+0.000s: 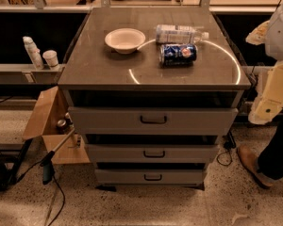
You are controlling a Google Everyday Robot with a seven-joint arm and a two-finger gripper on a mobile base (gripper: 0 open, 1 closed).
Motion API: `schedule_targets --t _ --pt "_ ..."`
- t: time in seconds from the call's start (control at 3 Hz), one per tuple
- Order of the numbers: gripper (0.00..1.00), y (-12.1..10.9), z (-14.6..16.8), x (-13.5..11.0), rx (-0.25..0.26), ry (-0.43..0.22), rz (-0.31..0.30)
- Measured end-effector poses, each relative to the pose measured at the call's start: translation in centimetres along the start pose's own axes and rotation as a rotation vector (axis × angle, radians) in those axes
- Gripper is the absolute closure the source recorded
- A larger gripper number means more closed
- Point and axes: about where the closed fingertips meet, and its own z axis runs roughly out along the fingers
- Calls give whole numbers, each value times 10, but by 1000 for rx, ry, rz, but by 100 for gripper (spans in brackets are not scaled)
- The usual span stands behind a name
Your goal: Open middle drawer
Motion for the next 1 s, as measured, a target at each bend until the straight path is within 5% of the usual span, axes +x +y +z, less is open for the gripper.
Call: schedule_targets --t 0.67,1.0 --pt "0 1 0 -2 -13 -25 -9" --pt "0 1 10 1 -24 -93 4"
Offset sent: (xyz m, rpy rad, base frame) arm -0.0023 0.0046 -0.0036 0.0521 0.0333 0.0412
